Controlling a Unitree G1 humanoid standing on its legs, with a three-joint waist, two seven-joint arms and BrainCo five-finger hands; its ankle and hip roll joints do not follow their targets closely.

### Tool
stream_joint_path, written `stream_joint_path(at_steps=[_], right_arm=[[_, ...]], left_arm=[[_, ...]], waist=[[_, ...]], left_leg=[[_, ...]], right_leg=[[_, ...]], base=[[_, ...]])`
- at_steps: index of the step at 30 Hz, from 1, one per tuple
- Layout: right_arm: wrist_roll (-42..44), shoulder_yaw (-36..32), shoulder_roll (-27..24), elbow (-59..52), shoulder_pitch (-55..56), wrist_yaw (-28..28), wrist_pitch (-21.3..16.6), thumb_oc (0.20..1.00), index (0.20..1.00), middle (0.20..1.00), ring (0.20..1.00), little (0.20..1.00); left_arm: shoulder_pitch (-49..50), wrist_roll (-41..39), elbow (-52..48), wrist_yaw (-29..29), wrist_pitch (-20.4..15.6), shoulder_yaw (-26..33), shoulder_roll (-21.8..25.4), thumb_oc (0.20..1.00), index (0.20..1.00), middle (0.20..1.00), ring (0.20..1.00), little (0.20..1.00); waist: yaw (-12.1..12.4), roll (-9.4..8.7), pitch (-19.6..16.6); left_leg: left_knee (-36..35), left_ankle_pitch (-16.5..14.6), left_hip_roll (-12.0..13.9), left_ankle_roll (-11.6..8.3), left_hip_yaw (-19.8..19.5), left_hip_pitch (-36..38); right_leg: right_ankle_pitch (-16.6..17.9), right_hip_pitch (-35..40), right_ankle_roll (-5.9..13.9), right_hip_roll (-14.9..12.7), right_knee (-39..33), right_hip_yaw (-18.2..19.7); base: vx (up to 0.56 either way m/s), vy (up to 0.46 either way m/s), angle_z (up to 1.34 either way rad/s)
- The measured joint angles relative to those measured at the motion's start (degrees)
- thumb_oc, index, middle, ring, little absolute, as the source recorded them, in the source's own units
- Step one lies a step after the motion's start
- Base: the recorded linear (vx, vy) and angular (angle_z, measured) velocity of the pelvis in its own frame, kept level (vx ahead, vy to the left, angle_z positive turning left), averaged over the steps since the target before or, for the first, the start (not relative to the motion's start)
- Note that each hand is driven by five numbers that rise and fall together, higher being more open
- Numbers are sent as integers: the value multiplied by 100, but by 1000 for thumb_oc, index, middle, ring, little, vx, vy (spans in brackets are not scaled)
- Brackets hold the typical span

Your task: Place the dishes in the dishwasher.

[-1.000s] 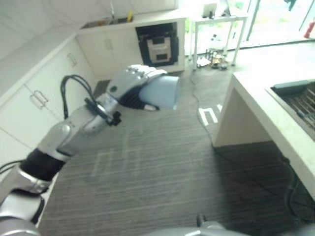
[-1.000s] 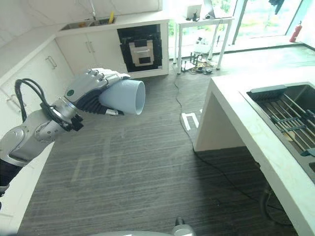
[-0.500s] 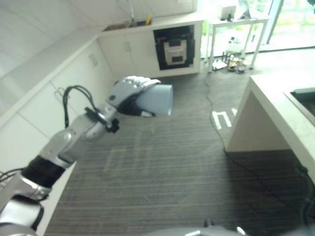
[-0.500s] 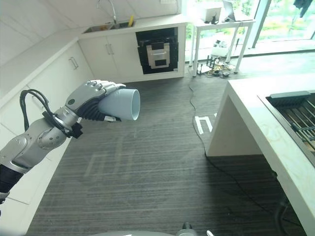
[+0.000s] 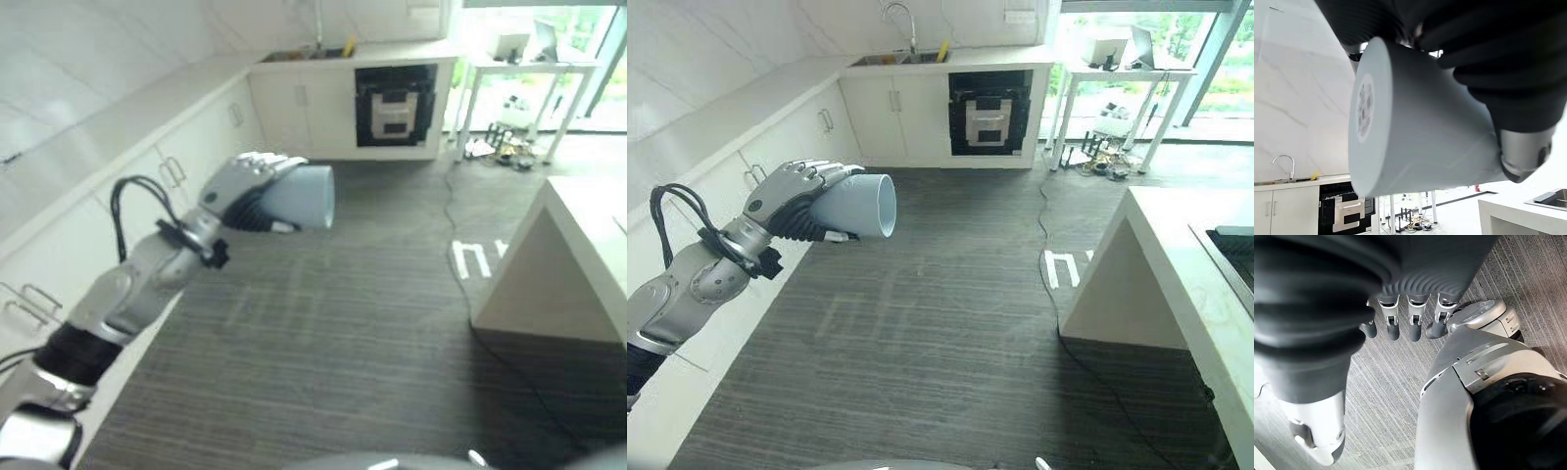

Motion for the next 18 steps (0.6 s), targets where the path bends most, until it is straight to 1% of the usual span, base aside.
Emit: stream_joint_path(at_steps=[1, 2, 3, 5, 7, 11, 14, 16, 18], right_arm=[[-4, 188, -9, 12, -38, -76, -2, 1000, 1000, 1000, 1000, 1000], [-27, 413, -40, 18, -72, -160, 26, 1000, 1000, 1000, 1000, 1000], [-78, 576, -14, 16, -176, -170, 38, 1000, 1000, 1000, 1000, 1000], [-110, 614, 4, 15, -401, -192, 33, 1000, 1000, 1000, 1000, 1000], [-85, 657, 0, -2, -633, -338, -9, 1000, 1000, 1000, 1000, 1000], [-71, 716, -2, -9, -854, -708, -71, 1000, 1000, 1000, 1000, 1000], [-398, 788, -15, -5, -790, -759, -175, 1000, 1000, 1000, 1000, 1000], [-439, 840, -13, 0, -681, -756, -175, 1000, 1000, 1000, 1000, 1000], [-435, 840, -11, 1, -664, -756, -178, 1000, 1000, 1000, 1000, 1000]], left_arm=[[-104, -3, 195, 287, -90, -175, -87, 200, 200, 200, 200, 200], [-241, -5, 566, 610, -154, -400, -384, 200, 200, 200, 200, 200], [-242, -2, 800, 742, -148, -567, -552, 200, 200, 200, 200, 200], [-219, -2, 935, 756, -151, -866, -579, 200, 200, 200, 200, 200], [-194, -2, 963, 765, -166, -895, -755, 200, 200, 200, 200, 200], [-195, -97, 1074, 782, -141, -895, -787, 200, 200, 200, 200, 200], [-77, -279, 1158, 973, -139, -852, -788, 200, 200, 200, 200, 200], [174, -353, 1141, 1095, -134, -676, -944, 200, 200, 200, 200, 200], [230, -351, 1151, 1160, -87, -640, -1063, 200, 200, 200, 200, 200]], waist=[[-13, 9, -10], [-10, 20, -40], [-13, 25, -46], [-41, 35, -47], [-26, 44, -51], [-19, 101, -43], [-24, 148, -36], [-19, 200, -39], [-14, 207, -35]], left_leg=[[0, -1, -20, 2, -71, -12], [0, -2, -34, 3, -164, -38], [0, -1, -33, 4, -169, -51], [3, 5, -31, -1, -220, -67], [36, 29, -11, 7, -272, -84], [37, 57, 64, -5, -285, -89], [38, 77, 113, -36, -286, -82], [38, 90, 196, -56, -291, -77], [89, 100, 274, -72, -297, -84]], right_leg=[[-1, 6, -1, 17, 0, 59], [-25, 9, 29, 5, -1, 126], [-35, -2, 12, 9, -2, 147], [-40, -7, -2, 35, -2, 140], [-47, -15, -10, 56, -1, 112], [-67, -12, -38, 103, -3, 112], [-88, -10, -73, 178, -3, 122], [-113, -7, -117, 239, -4, 131], [-156, 1, -133, 314, -3, 137]], base=[[45, -4, 18], [84, -19, 14], [95, -29, 12], [89, -65, 3], [60, -104, 10], [52, -127, 3], [31, -133, -2], [33, -150, -3], [36, -133, -3]])
